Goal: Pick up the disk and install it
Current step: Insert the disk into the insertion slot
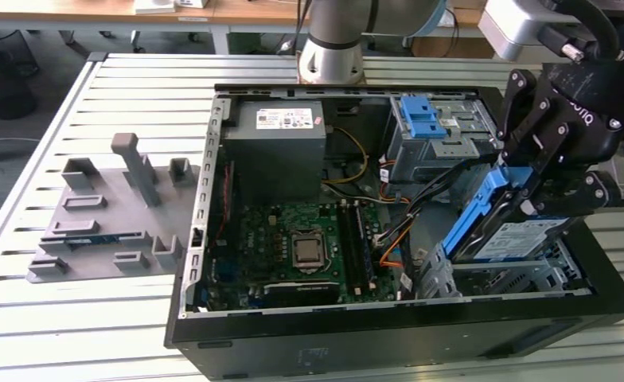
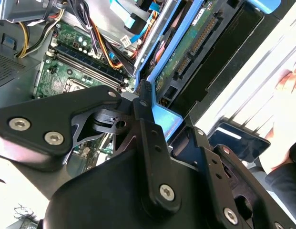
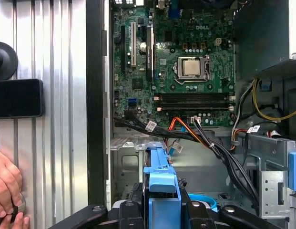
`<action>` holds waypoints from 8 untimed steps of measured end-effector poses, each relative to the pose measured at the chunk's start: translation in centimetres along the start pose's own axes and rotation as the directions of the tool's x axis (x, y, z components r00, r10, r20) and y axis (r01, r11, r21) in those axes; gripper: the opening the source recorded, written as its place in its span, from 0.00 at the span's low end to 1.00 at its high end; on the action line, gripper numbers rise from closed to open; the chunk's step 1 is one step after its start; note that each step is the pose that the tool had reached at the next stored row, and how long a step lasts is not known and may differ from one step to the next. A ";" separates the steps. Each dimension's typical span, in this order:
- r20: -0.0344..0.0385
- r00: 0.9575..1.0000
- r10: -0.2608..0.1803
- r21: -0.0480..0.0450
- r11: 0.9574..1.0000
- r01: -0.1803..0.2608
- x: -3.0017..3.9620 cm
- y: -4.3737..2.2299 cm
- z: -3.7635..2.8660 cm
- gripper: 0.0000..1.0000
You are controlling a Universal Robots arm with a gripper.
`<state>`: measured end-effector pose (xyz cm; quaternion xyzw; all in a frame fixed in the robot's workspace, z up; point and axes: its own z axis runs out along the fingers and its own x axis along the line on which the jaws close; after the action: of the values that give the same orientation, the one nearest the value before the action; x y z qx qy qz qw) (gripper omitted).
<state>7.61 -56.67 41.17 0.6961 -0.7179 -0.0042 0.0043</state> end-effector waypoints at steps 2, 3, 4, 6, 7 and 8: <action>0.000 1.000 0.000 0.000 1.000 0.000 0.00 0.00 0.10 0.36; 0.000 1.000 0.000 0.000 1.000 0.000 0.00 0.00 0.15 0.36; 0.000 1.000 0.000 0.000 1.000 0.000 0.00 0.00 0.20 0.36; 0.000 1.000 0.000 0.000 1.000 0.000 0.00 0.00 0.29 0.36; 0.000 1.000 0.000 0.000 1.000 0.000 0.00 0.00 0.34 0.36; 0.000 1.000 0.000 0.000 1.000 0.000 0.00 0.00 0.39 0.36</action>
<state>7.61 -56.67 40.78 0.6961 -0.7179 -0.0042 0.0042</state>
